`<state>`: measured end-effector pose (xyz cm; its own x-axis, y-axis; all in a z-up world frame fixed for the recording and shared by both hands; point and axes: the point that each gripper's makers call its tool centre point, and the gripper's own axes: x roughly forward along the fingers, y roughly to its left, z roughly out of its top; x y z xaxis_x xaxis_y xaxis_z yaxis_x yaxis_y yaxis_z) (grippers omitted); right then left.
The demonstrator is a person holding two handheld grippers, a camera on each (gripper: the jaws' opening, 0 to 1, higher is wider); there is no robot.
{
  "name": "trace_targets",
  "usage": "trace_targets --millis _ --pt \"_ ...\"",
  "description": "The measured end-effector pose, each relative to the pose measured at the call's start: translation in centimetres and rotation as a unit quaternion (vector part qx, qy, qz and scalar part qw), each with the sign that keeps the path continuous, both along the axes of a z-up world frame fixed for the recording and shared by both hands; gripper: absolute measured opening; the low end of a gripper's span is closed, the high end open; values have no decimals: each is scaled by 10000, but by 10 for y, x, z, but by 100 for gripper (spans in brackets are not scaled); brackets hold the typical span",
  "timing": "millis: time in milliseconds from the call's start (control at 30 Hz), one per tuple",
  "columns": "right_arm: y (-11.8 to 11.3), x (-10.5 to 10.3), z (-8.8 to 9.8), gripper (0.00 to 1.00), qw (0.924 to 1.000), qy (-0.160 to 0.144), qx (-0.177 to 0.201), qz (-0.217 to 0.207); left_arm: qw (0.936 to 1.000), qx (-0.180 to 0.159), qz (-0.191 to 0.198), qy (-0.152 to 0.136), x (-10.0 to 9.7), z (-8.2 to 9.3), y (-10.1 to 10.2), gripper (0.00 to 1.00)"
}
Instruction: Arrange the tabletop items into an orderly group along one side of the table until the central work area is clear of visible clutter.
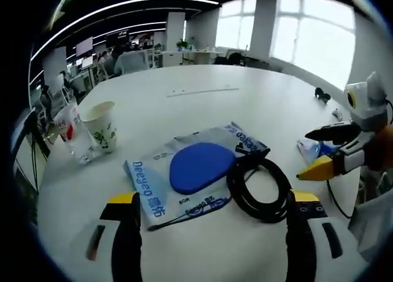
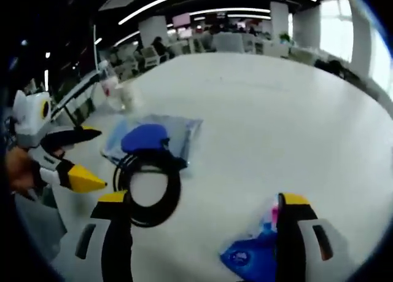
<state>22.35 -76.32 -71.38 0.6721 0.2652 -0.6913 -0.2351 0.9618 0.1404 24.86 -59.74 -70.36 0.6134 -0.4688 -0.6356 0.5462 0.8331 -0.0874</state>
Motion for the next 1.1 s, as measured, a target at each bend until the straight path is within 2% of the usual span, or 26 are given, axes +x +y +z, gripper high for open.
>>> trace_targets --millis 100,200,333,467,567,733,800,900,967,1033,1100 --pt "4 3 -3 95 10000 21 35 2 9999 170 2 -16 2 -5 -1 100" --pt "3 7 -6 91 10000 36 -83 -8 9999 123 13 -1 4 -7 -6 100" --pt "5 12 -8 88 9999 50 -143 -21 9996 260 77 3 9 -13 -7 100" --pt "11 19 -11 83 9995 71 -282 103 9995 289 158 3 14 -17 -11 96" --pt "17 21 -11 82 9986 122 -458 244 9989 459 67 -39 15 -20 -16 94" --pt "16 24 -4 80 9967 -89 -758 268 9983 569 -56 -62 14 -23 -23 89" --pt "16 24 -4 80 9958 -84 -841 338 9970 751 -150 -121 14 -26 -23 87" --pt "18 28 0 77 9936 -229 -997 488 9966 781 -196 -144 14 -27 -26 85" --pt "25 29 0 73 9935 -230 -937 597 9961 827 -249 -157 12 -28 -28 83" --pt "29 29 -4 69 9935 -143 -920 659 9937 1055 -337 -184 11 -31 -27 80" --pt "32 29 -8 65 9934 -51 -900 708 9938 1039 -361 -180 10 -32 -29 77"
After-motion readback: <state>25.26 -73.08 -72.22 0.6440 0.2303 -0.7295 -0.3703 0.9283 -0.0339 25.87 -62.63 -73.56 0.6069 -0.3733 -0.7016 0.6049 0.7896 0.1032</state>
